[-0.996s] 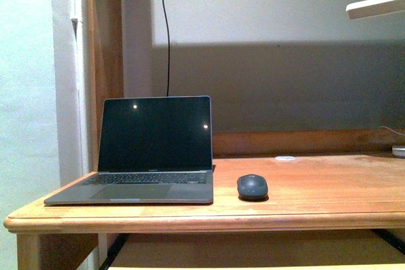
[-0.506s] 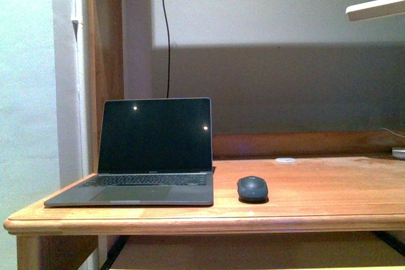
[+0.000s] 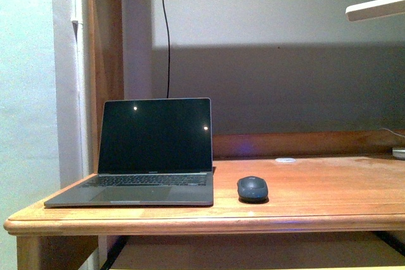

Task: Place mouse

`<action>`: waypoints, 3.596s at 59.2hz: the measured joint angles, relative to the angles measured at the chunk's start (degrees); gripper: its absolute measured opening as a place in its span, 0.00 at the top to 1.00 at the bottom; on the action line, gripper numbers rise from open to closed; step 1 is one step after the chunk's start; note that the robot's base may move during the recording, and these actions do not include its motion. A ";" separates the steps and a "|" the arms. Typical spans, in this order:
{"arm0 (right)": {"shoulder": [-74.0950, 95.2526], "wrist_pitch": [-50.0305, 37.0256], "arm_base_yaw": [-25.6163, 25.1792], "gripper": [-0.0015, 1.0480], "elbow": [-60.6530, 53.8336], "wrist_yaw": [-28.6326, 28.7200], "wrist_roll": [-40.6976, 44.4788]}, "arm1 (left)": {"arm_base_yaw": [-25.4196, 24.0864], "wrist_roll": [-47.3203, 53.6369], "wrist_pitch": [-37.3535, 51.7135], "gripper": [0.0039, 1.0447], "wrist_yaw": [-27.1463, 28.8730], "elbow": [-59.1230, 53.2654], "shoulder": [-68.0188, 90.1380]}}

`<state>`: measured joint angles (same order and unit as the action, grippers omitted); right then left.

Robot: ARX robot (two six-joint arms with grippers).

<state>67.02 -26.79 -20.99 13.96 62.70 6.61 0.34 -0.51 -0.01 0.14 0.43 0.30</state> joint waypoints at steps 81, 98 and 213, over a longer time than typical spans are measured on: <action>44.76 -14.71 42.58 0.07 35.60 -56.02 -7.32 | 0.00 0.00 0.00 0.07 0.00 0.00 0.00; 50.84 -11.19 45.90 0.07 45.59 -63.45 -10.29 | 0.00 0.00 0.00 0.07 -0.02 0.00 0.00; -67.04 27.19 20.81 0.97 -13.16 -62.49 -6.88 | -0.04 0.04 0.00 0.07 -0.09 0.00 -0.04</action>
<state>-0.01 0.40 -0.19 0.80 0.21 -0.27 0.30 -0.47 -0.01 0.05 0.43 0.25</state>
